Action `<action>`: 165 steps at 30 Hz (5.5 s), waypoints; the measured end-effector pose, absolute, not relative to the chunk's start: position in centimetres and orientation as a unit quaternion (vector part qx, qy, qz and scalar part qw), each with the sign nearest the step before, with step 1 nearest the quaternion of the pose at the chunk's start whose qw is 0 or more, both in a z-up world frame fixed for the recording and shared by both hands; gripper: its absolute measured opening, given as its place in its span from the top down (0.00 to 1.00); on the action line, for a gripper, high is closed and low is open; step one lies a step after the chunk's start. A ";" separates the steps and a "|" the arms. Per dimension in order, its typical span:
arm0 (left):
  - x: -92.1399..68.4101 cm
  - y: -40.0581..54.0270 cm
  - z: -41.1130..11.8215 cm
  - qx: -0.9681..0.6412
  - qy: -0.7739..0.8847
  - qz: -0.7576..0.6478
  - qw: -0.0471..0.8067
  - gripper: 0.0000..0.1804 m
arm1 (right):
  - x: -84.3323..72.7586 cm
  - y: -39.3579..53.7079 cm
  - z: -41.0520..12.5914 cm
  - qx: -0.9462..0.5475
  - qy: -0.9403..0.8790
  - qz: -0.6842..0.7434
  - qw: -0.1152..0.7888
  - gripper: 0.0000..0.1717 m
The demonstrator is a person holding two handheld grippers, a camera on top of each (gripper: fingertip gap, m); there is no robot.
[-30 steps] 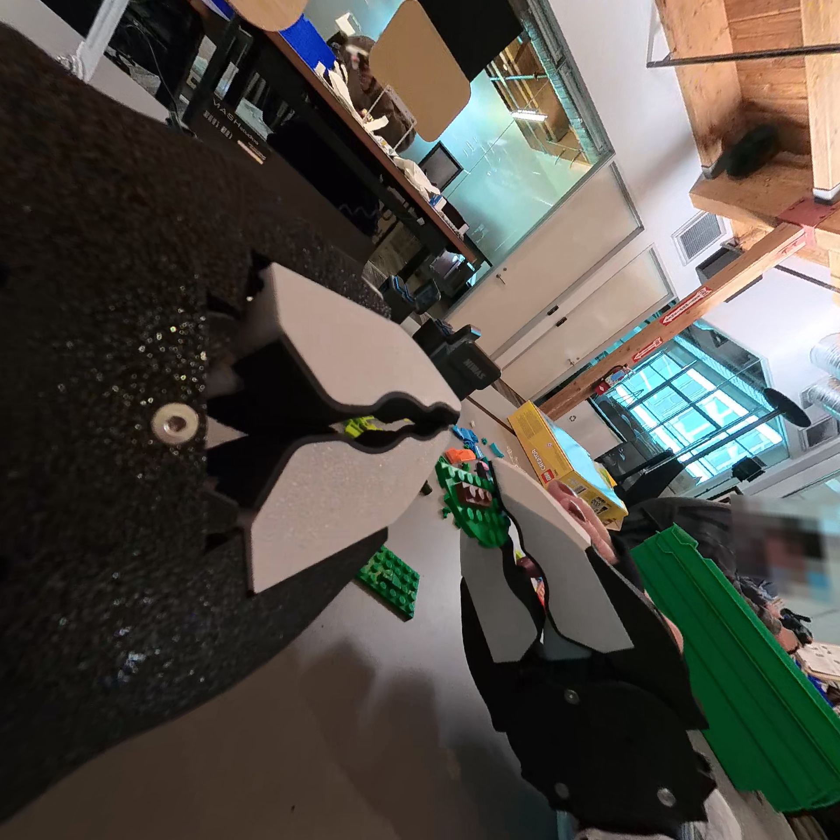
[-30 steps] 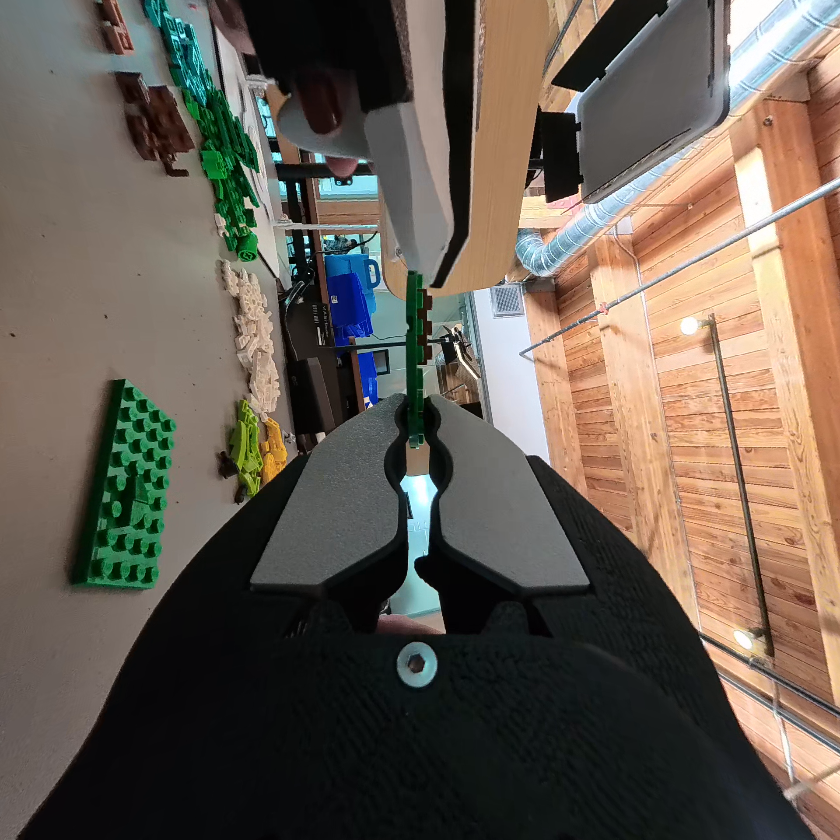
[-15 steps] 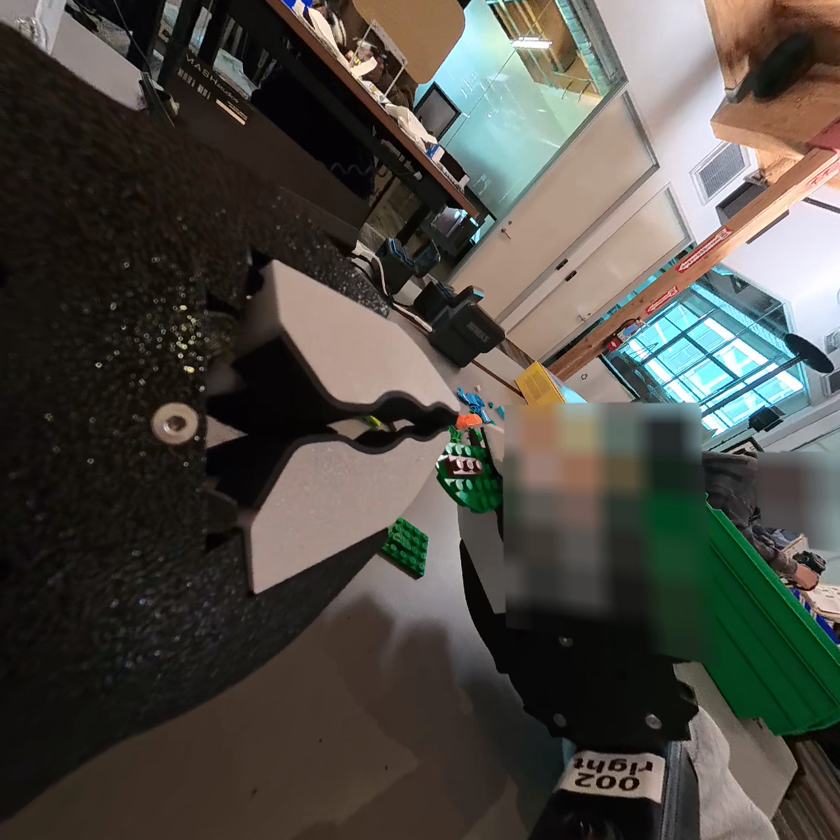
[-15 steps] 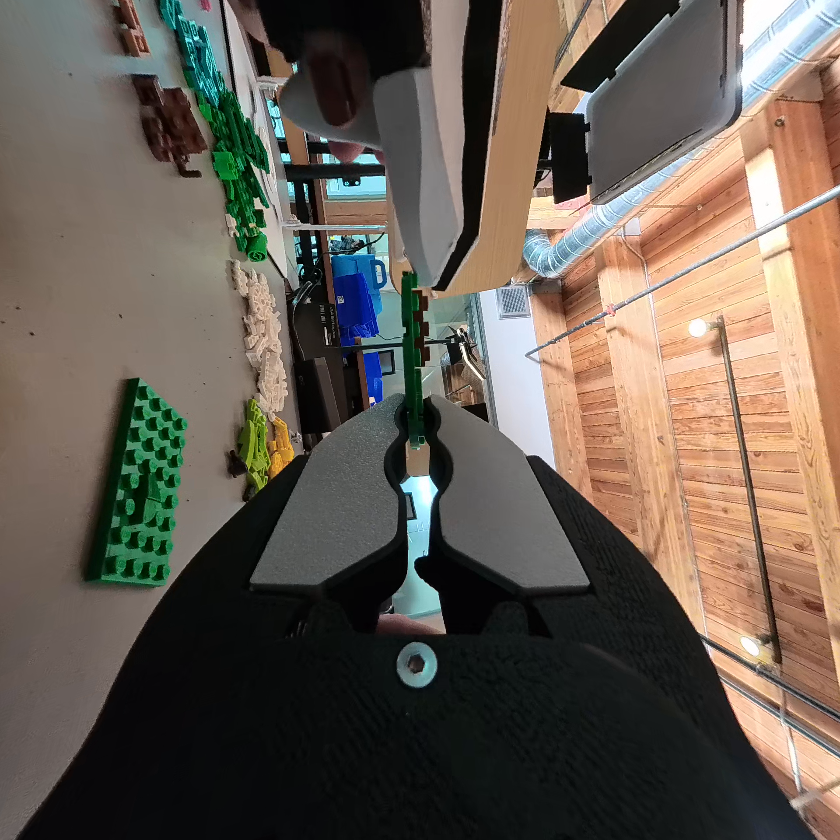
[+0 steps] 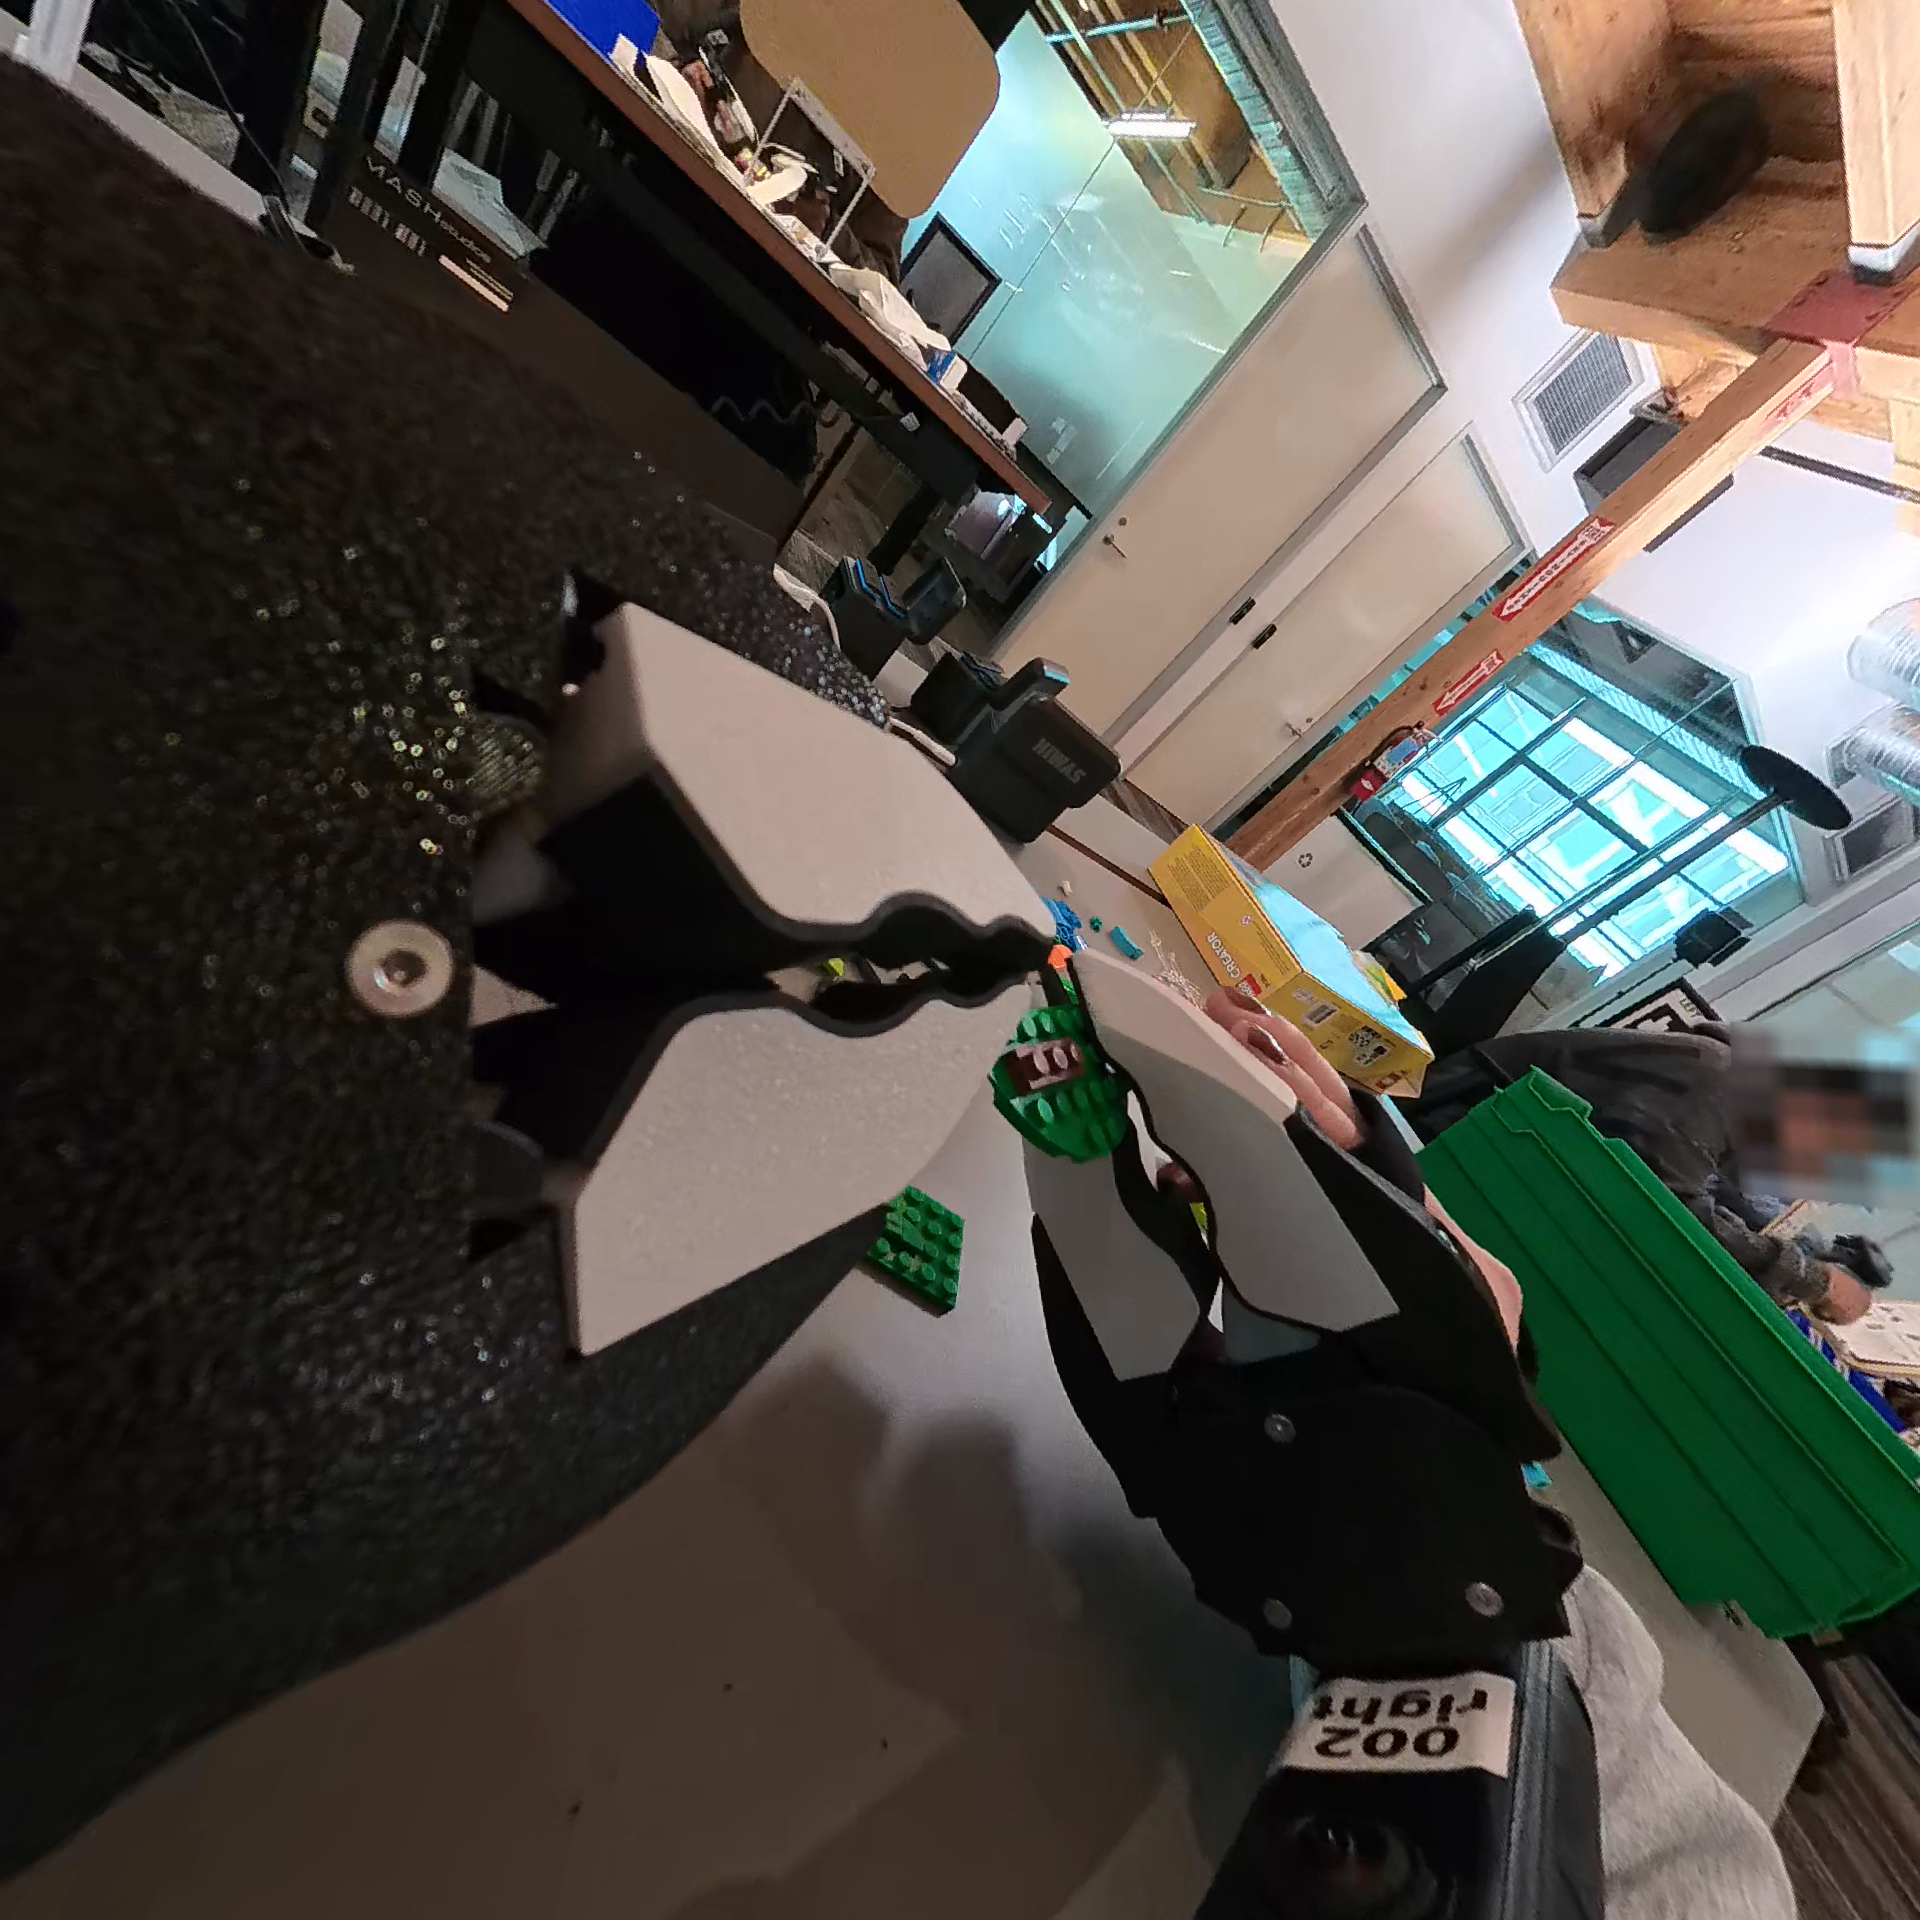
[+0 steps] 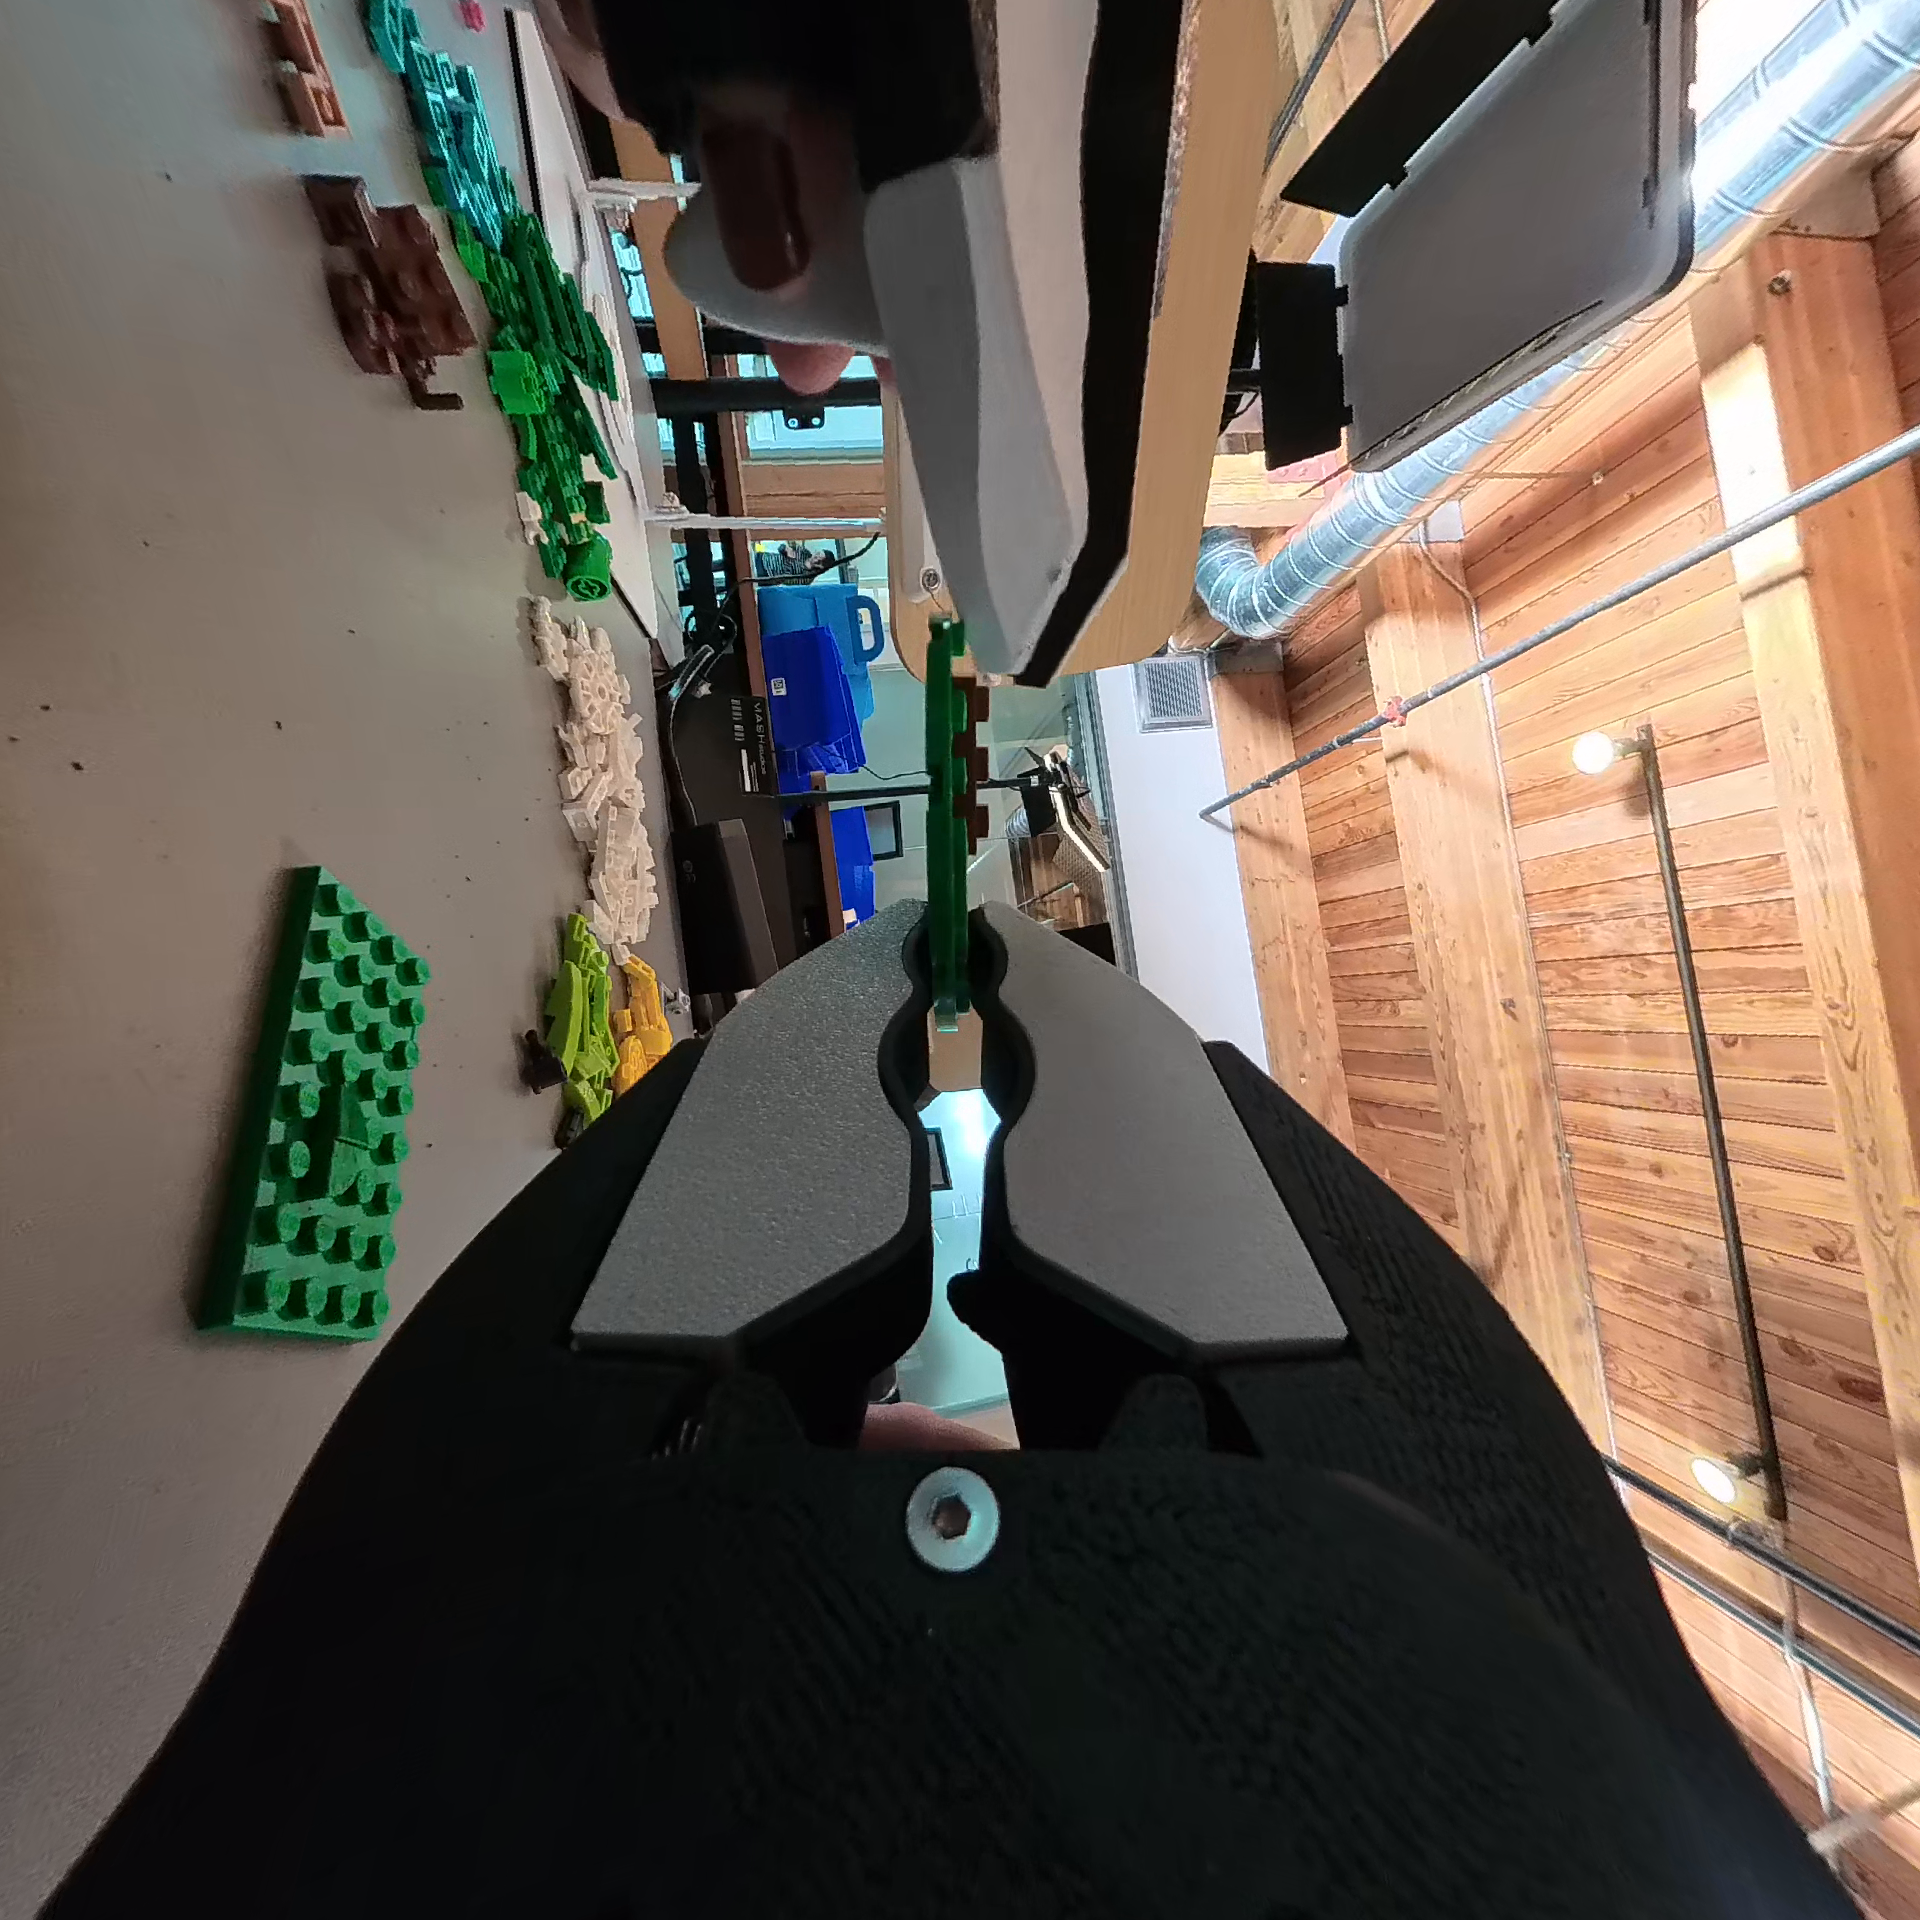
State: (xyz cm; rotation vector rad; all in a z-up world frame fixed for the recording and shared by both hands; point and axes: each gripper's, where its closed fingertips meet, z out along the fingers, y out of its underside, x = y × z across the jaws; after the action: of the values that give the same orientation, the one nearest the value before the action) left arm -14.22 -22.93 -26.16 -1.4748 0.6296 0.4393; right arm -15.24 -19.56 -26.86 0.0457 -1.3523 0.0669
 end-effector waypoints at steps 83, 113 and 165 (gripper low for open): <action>-15.0 -22.6 -26.9 -0.689 0.042 -0.226 0.687 0.83 | -14.2 -21.1 -26.2 -0.354 -0.630 0.599 0.345 0.98; -17.2 -21.8 -31.6 -0.769 -0.123 -0.284 0.559 0.98 | -15.7 -22.0 -31.2 -0.255 -0.748 0.310 0.529 0.83; -17.1 -21.9 -34.0 -0.823 -0.122 -0.260 0.490 0.98 | -17.2 -22.2 -35.5 -0.439 -0.772 0.329 0.321 0.82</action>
State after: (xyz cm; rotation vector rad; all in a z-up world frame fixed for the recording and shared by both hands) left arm -17.12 -21.90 -33.98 -1.9983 -0.2969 -0.6325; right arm -17.16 -22.23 -35.50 -1.1520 -2.0279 0.8650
